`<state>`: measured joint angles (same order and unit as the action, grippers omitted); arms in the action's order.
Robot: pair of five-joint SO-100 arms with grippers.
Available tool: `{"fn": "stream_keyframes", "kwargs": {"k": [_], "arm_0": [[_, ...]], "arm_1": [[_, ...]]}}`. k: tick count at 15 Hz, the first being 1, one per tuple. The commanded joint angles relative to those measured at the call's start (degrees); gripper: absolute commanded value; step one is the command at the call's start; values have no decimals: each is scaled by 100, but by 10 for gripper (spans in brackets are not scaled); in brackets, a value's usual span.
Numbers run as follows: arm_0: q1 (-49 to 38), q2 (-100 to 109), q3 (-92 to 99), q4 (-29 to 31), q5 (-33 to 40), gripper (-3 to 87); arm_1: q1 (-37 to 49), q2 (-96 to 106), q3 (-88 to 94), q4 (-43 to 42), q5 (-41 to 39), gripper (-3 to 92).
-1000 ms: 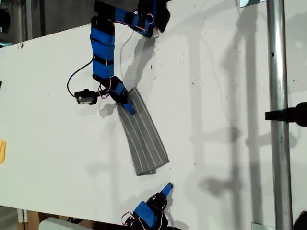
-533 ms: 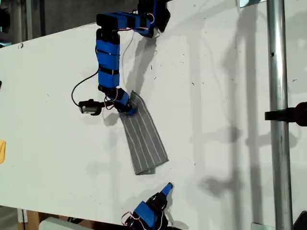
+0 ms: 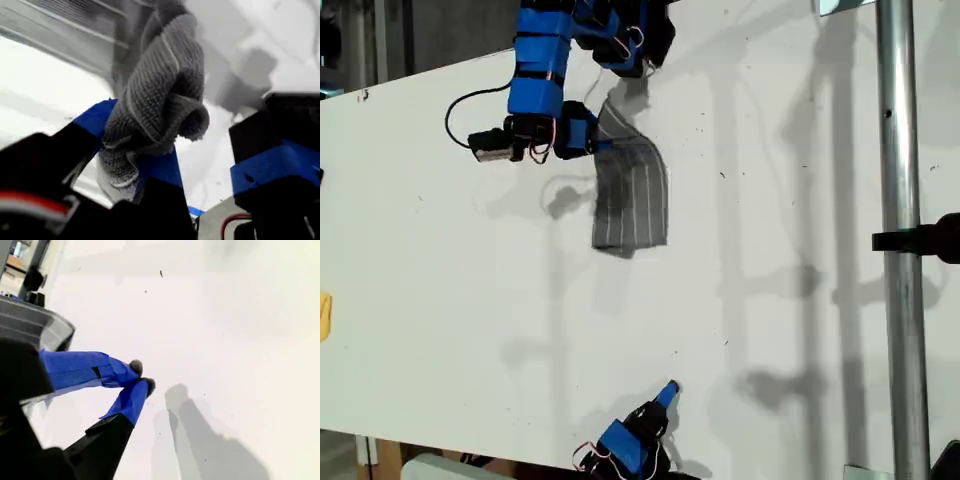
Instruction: Grasp corners of a towel and fold twice.
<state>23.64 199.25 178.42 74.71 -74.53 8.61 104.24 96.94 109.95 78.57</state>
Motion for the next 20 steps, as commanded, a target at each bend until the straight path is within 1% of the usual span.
{"fn": "stream_keyframes", "kwargs": {"k": [1, 3, 4, 6, 8, 9, 11, 12, 13, 14, 15, 17, 19, 20], "arm_0": [[-88, -26, 26, 9, 35, 1], [-79, -26, 26, 9, 35, -1], [-35, -26, 26, 9, 9, -4], [-9, -26, 26, 9, -97, -12], [-26, -26, 26, 9, -97, -12], [-44, -26, 26, 9, -88, -12], [26, -26, 26, 9, -123, -12], [35, -26, 26, 9, -149, -12], [35, -26, 26, 9, -149, -12], [0, -26, 26, 9, -149, -12], [0, -26, 26, 9, -158, -12], [26, -26, 26, 18, -211, -13], [-53, -26, 26, 18, -193, -13], [-114, -26, 26, 18, -193, -13]], "arm_1": [[-26, 229, -325, 413, 149, -3], [167, -211, -431, -914, -536, -3], [272, -360, -360, -1635, -747, -3], [422, -888, -264, -2637, -1011, -3], [431, -1424, -325, -3946, -1371, 8], [439, -1582, -369, -4482, -1556, 11], [492, -1600, -387, -5124, -1793, -2], [527, -1556, -396, -5414, -1986, 208], [475, -1397, -290, -6170, -2795, 603], [457, -1213, -246, -6645, -3155, 583], [439, -1028, -229, -6943, -3278, 583], [404, -466, 369, -7778, -3208, 582], [439, 343, 932, -8156, -3190, 579], [483, 712, 1134, -8130, -3190, 579]]}}
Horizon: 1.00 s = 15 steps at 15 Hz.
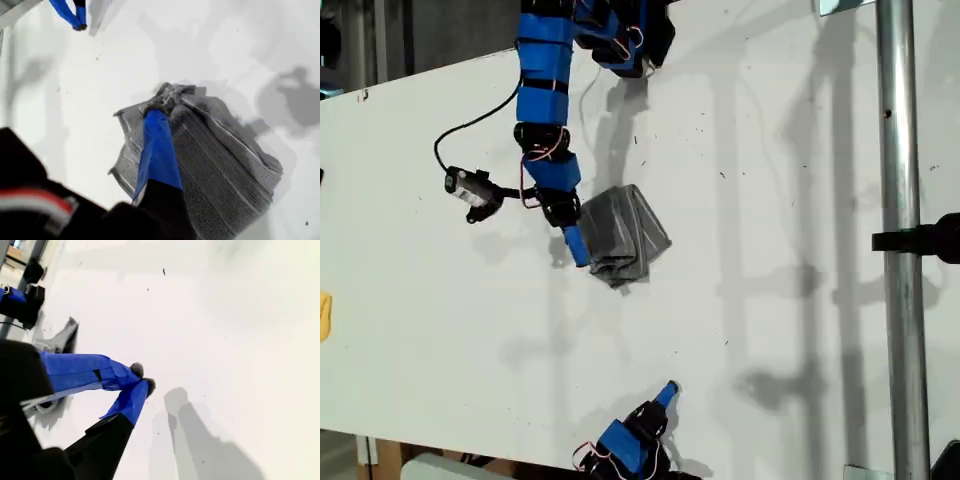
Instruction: Grasp corners of a towel and fold twice.
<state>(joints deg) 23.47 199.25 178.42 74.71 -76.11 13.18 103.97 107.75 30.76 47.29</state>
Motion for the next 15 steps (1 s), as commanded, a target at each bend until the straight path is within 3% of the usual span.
{"fn": "stream_keyframes", "kwargs": {"k": [1, 3, 4, 5, 7, 8, 9, 10, 14, 15], "arm_0": [[-167, -26, 26, 18, 9, -12], [-211, -26, 26, 18, 79, -10], [-202, -26, 26, 18, 580, -10], [-158, -26, 26, 9, 1564, -11], [-35, -26, 26, 0, 1705, -10], [-44, -26, 26, 0, 1705, -10], [-53, -26, 26, 0, 1705, -10], [-62, -26, 26, 0, 1714, -10], [-88, -26, 26, 0, 1714, -10], [-88, -26, 26, 0, 1714, -10]], "arm_1": [[79, 1143, 316, -149, -44, 579], [404, 2118, 1116, 396, 545, 579], [571, 2733, 1635, 1020, 782, 579], [668, 3560, 2391, 1415, 1063, 579], [659, 6249, 4087, 1969, 1494, 579], [668, 7506, 4456, 2786, 1547, 531], [668, 8499, 4772, 3428, 1441, 326], [703, 8297, 4491, 3990, 1811, -1], [932, 8481, 5502, 4729, 3340, -3], [1028, 8455, 5836, 5142, 4562, 3]]}}
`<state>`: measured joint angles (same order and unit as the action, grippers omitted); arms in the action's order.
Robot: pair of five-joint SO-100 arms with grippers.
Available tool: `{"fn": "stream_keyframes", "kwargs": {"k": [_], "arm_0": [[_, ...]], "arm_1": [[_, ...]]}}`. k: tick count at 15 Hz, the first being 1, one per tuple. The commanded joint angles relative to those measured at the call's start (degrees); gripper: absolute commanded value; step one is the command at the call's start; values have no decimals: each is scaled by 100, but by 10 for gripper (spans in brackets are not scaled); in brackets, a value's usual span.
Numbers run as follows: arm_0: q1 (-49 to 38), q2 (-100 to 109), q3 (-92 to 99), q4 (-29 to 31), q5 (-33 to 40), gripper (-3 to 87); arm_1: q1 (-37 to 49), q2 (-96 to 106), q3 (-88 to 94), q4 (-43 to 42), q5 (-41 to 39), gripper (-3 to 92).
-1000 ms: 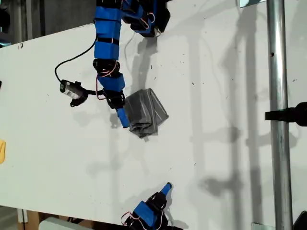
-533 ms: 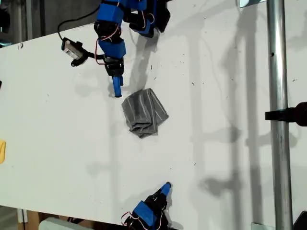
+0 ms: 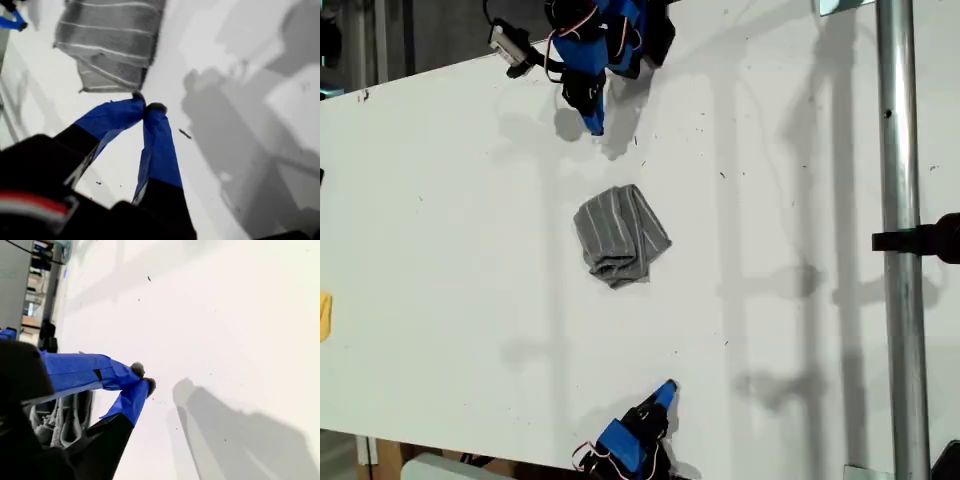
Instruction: Grasp corners of a towel and fold twice.
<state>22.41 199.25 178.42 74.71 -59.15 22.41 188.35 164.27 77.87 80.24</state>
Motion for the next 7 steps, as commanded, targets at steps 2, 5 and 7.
{"fn": "stream_keyframes", "kwargs": {"k": [2, 5, 7], "arm_0": [[26, -26, 26, 0, 18, -10], [18, -26, 26, 0, 18, -10], [18, -26, 26, 0, 18, -10]], "arm_1": [[-308, -18, 167, 545, 844, 59], [-1283, -9, 158, 589, 580, 59], [-1731, -9, 158, 589, 580, 59]]}}
